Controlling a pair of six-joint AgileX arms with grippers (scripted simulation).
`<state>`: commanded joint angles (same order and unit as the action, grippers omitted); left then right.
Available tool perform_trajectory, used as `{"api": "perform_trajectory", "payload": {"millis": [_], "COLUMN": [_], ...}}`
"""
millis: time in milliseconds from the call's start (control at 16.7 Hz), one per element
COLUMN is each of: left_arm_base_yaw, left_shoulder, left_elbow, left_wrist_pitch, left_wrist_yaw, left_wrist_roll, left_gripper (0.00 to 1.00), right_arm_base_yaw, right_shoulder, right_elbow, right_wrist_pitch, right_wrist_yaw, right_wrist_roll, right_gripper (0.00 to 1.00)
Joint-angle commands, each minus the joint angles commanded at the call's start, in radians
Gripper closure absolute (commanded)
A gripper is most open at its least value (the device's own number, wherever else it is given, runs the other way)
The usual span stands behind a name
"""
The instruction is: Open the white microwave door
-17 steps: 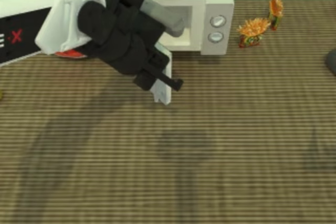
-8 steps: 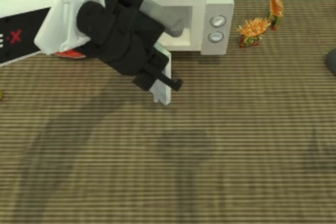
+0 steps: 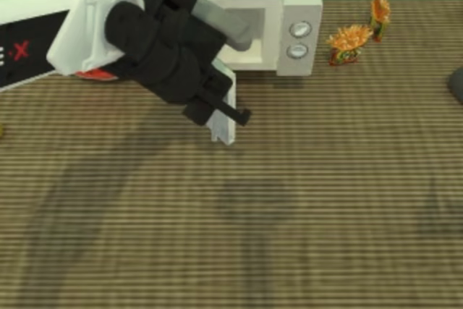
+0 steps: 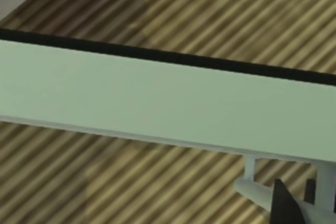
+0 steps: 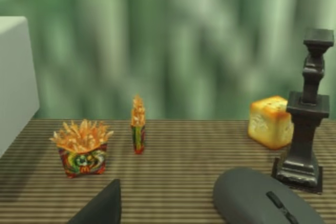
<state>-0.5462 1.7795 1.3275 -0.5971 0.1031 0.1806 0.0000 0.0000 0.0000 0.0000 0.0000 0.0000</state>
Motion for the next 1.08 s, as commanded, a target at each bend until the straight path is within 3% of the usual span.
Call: {"api": "perform_trajectory", "payload": {"millis": [360,780,1080], "left_arm_base_yaw": [-0.004,0.049,0.05], "left_shoulder": [0.0,-0.041,-0.041], "left_elbow": [-0.004,-0.046,-0.047], "left_wrist_pitch": [-0.001,-0.013,-0.013], "left_wrist_yaw": [0.008,0.072,0.074], "left_wrist_roll": [-0.001,0.13,0.132], "left_gripper": [1.0,1.0,1.0], "right_arm_base_yaw": [0.0,0.0,0.0], "right_shoulder": [0.0,0.0,0.0], "right_elbow": [0.0,0.0,0.0], "right_wrist_pitch": [0.0,0.0,0.0], "right_wrist_yaw": [0.0,0.0,0.0], "right_wrist_roll": [0.0,0.0,0.0], "right_gripper": [0.0,0.0,0.0]}}
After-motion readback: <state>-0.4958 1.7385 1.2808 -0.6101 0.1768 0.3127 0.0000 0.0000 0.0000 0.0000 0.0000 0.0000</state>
